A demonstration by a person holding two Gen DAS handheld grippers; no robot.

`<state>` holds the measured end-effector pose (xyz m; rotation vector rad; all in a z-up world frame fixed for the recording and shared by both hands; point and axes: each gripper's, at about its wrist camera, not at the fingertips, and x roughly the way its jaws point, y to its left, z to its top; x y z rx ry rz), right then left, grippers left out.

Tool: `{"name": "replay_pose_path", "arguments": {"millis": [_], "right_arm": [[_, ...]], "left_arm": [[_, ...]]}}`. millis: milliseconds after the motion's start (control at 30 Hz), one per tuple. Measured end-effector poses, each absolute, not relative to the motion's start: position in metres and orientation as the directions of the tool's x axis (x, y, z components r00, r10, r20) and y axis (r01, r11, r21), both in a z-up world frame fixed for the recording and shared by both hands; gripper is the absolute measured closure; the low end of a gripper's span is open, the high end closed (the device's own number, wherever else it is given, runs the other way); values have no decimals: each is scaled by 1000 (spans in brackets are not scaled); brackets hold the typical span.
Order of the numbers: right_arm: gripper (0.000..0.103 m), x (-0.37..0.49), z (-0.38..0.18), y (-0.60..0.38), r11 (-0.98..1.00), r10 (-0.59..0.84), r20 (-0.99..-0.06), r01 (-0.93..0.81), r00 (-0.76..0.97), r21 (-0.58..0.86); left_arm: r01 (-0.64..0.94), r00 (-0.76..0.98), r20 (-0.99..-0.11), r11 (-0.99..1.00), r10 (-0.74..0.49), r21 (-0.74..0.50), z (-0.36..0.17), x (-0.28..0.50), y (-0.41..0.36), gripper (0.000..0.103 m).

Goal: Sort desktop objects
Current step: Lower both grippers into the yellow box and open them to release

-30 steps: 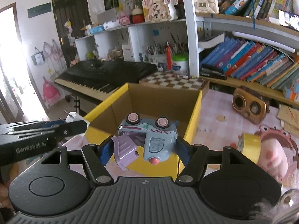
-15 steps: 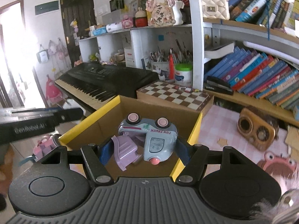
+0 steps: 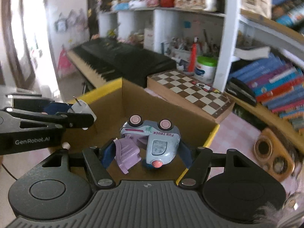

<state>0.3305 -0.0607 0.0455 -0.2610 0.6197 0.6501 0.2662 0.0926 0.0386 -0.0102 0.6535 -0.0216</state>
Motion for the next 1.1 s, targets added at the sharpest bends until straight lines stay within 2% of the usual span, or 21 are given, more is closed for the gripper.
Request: {"name": "replay_pose_path", "arguments": {"millis": [233, 467, 567, 733, 867, 1100], "right_arm": [[37, 349, 25, -44, 659, 465, -679, -734, 568, -163], [37, 351, 2, -21, 432, 415, -791, -862, 449, -263], [37, 357, -11, -15, 408, 354, -832, -871, 427, -274], [37, 358, -16, -11, 354, 329, -863, -897, 384, -264], [37, 354, -19, -6, 276, 307, -884, -922, 353, -272], [36, 360, -19, -4, 266, 313, -886, -927, 342, -264]], "left_arm": [[41, 751, -660, 999, -30, 1, 24, 279, 85, 79], [91, 682, -730, 995, -30, 45, 8, 293, 77, 79], [109, 648, -760, 993, -34, 48, -1, 295, 73, 79], [140, 613, -789, 989, -45, 53, -10, 294, 67, 79], [140, 609, -792, 989, -51, 44, -11, 293, 67, 79], [138, 616, -786, 989, -50, 45, -10, 292, 68, 79]]}}
